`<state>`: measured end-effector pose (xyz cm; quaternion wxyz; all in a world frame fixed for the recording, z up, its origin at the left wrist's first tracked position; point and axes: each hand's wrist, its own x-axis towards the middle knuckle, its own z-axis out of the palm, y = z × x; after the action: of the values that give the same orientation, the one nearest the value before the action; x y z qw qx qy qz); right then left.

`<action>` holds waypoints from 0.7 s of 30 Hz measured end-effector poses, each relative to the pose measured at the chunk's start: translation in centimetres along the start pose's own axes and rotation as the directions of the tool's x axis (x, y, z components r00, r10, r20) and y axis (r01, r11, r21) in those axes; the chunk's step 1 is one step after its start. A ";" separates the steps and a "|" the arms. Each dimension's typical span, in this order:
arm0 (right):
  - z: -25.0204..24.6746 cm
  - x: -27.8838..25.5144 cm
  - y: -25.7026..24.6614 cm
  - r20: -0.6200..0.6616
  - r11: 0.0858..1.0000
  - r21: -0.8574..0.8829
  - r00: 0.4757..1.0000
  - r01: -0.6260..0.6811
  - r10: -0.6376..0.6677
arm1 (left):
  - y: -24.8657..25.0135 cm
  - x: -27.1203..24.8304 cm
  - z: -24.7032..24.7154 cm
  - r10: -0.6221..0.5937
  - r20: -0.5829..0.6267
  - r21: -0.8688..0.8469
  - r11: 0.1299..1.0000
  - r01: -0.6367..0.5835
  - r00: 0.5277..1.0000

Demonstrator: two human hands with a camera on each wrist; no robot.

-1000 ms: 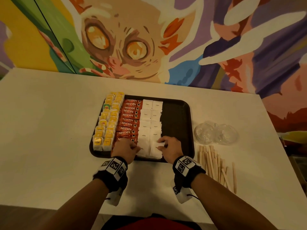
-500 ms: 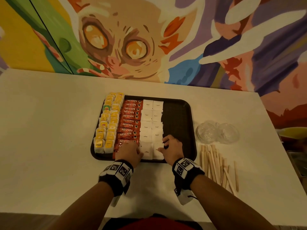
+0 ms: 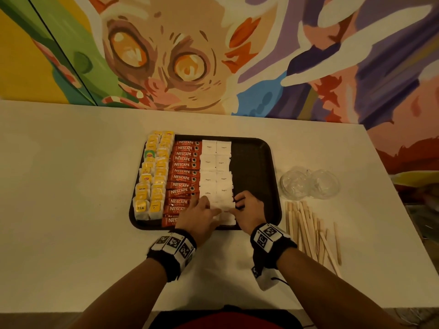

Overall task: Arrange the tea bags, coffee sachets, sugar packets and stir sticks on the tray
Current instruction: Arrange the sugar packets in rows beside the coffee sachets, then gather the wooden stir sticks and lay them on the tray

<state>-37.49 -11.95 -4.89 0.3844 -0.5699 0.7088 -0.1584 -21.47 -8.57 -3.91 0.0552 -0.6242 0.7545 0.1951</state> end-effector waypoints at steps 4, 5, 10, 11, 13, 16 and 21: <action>-0.1 -0.2 0.1 0.020 1.000 0.028 1.000 0.005 -0.005 | -0.7 0.0 0.8 -0.016 0.095 0.073 0.997 0.009 0.995; -0.1 -0.2 0.1 0.029 0.999 0.037 1.000 0.006 -0.007 | -0.8 0.1 1.0 -0.024 0.087 0.080 0.997 0.017 0.996; -1.9 -1.0 0.7 0.053 0.995 0.089 0.997 0.047 -0.052 | 0.7 -0.4 0.1 -0.087 -0.055 -0.060 0.995 0.083 0.995; -2.5 -1.3 1.1 0.043 0.994 0.096 0.997 0.059 -0.064 | 1.3 -0.4 -0.1 -0.074 -0.084 -0.075 0.995 0.067 0.994; -4.1 -2.0 2.2 0.019 0.991 0.114 0.997 0.074 -0.076 | 2.7 -0.4 -0.4 -0.070 -0.106 -0.151 0.987 0.054 0.992; -7.0 -3.0 4.7 -0.030 0.990 0.115 0.997 0.077 -0.074 | 5.8 -0.1 -0.9 -0.024 -0.111 -0.283 0.959 -0.008 0.994; -12.4 -4.0 9.5 -0.177 0.997 0.071 0.984 -0.007 0.020 | 12.0 0.7 -1.2 0.059 -0.025 -0.453 0.889 -0.064 0.998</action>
<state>-52.80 -8.04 -1.68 0.3403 -0.5349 0.7381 -0.2306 -32.96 -7.88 -0.35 -0.1022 -0.5967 0.7079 0.3638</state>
